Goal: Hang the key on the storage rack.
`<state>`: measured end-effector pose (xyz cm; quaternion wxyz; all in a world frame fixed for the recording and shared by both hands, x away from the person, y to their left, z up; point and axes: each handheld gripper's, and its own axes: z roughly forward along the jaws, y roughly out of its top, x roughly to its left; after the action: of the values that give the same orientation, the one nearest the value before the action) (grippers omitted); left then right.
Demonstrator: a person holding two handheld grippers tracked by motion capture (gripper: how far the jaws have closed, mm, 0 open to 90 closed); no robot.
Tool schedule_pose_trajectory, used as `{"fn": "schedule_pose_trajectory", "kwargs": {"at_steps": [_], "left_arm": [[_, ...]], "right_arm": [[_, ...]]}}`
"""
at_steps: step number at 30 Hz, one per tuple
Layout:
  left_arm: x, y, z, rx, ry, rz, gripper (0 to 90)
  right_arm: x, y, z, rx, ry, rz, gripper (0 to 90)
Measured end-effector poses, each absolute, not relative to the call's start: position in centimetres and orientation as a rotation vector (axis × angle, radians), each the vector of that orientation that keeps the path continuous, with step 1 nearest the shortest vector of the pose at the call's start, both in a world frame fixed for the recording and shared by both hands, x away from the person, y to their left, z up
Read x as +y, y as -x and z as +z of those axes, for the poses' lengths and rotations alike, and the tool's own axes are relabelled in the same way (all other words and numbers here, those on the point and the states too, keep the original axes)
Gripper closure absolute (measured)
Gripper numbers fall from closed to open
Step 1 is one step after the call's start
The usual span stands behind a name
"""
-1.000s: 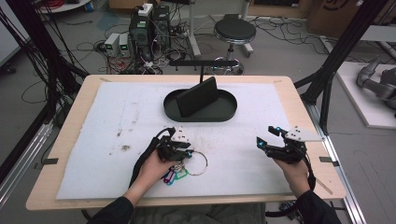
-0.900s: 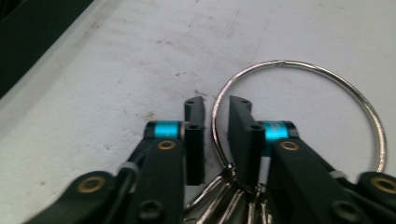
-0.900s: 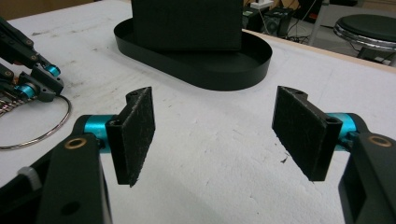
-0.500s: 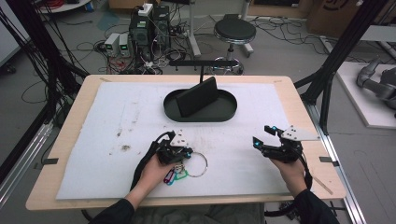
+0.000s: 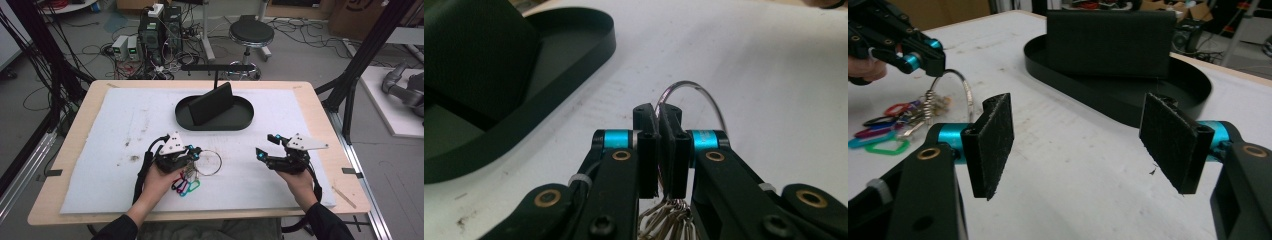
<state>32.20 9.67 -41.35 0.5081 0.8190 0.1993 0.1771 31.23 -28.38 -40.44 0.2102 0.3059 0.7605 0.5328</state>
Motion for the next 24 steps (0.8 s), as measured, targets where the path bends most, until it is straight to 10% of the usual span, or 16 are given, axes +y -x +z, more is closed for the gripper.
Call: {"fn": "schedule_pose_trajectory", "kwargs": {"at_steps": [24], "left_arm": [[9.4,-31.2,-41.2,0.345,-1.919,0.400,86.3]], "right_arm": [[-18.7,-33.3,-42.7,2.464,-0.552,1.379,54.2]]}}
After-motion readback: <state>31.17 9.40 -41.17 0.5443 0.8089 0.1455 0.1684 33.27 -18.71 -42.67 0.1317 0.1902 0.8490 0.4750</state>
